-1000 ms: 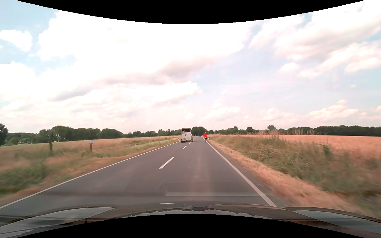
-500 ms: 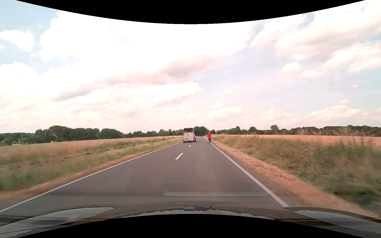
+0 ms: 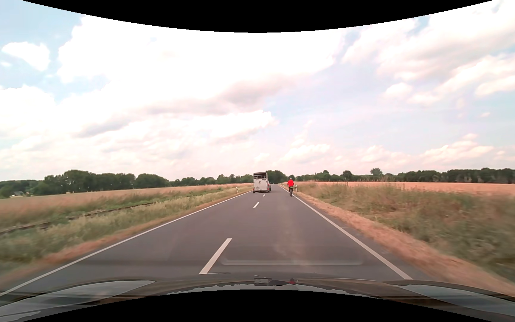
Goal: Follow the waypoints while adhering to traffic rules and regulations
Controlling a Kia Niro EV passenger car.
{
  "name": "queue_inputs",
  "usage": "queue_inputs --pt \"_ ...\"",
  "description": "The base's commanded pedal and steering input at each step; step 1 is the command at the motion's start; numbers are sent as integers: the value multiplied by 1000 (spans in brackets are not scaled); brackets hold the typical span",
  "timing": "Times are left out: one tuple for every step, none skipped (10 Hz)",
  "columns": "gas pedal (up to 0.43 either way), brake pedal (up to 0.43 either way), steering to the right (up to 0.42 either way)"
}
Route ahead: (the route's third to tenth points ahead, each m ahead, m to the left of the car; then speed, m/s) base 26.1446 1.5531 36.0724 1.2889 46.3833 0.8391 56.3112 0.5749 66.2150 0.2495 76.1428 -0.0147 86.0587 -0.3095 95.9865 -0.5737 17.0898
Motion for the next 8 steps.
queue_inputs --pt "197 0 -14" --pt "197 0 -13" --pt "189 0 -10" --pt "189 0 -10" --pt "189 0 -9" --pt "189 0 -9" --pt "189 0 -8" --pt "189 0 -8"
